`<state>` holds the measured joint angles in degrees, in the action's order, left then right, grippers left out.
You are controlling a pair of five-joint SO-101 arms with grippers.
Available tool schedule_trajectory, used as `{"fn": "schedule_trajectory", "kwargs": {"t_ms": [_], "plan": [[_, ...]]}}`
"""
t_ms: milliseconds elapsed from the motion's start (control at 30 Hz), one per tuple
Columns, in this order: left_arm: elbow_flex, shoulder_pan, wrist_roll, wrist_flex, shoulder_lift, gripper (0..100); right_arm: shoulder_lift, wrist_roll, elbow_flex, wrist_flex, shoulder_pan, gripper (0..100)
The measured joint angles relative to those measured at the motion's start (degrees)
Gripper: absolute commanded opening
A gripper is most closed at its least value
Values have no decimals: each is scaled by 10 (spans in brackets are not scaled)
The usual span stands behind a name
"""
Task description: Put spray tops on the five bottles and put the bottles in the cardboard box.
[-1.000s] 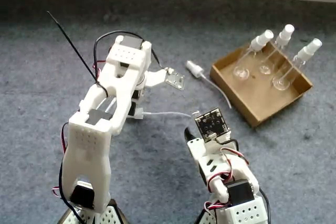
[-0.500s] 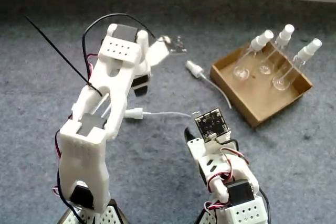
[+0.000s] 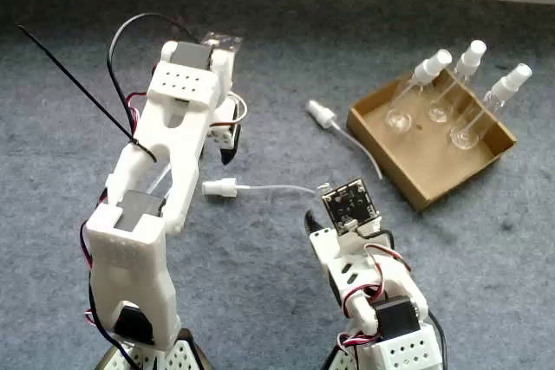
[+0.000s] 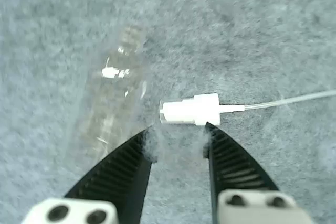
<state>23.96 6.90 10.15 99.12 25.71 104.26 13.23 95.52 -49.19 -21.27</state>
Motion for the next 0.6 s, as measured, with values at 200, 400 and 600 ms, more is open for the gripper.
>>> {"fn": "schedule_trajectory", "kwargs": {"t_ms": [200,400,600], "plan": [[-59,2,227,0,0,120,0,0,0,0,0,34],[-102,2,282,0,0,120,0,0,0,0,0,34],[-129,5,360,-55,0,120,0,0,0,0,0,34]]}}
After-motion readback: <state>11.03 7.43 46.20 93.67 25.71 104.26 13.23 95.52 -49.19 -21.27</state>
